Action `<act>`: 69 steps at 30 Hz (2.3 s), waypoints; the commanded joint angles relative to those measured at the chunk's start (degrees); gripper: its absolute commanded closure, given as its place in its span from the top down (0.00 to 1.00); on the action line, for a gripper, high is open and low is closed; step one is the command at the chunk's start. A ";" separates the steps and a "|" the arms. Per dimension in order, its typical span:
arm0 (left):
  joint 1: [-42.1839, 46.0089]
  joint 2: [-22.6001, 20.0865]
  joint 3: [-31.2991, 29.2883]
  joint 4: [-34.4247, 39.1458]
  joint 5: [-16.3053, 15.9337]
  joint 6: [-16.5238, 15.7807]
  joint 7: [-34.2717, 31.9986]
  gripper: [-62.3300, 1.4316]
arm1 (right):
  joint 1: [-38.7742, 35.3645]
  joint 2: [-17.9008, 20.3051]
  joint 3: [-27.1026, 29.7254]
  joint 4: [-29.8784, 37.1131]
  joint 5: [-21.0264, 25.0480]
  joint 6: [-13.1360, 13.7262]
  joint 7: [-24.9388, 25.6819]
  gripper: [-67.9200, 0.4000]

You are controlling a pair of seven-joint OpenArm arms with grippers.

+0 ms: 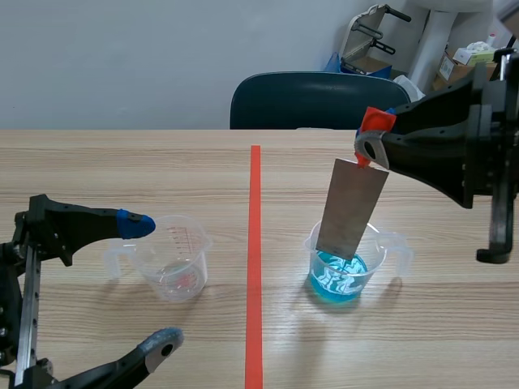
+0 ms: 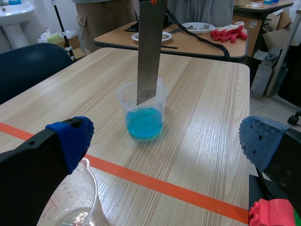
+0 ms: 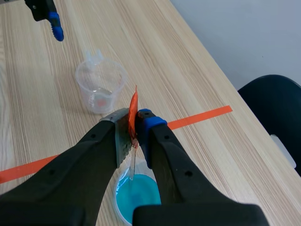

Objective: Do the redox reaction experiment

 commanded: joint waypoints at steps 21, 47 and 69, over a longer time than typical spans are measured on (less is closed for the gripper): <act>-0.31 0.31 -0.15 0.61 -0.57 -0.04 -0.59 1.00 | 3.80 -6.82 -5.62 -11.87 -14.45 0.39 11.85 0.02; -0.31 0.31 -0.15 0.61 -0.57 -0.04 -0.59 1.00 | 7.98 -9.51 -9.81 -19.45 -20.65 0.39 15.43 0.02; -0.31 0.31 -0.15 0.61 -0.57 -0.04 -0.59 1.00 | 7.98 -9.51 -9.79 -19.45 -20.68 0.39 15.39 0.02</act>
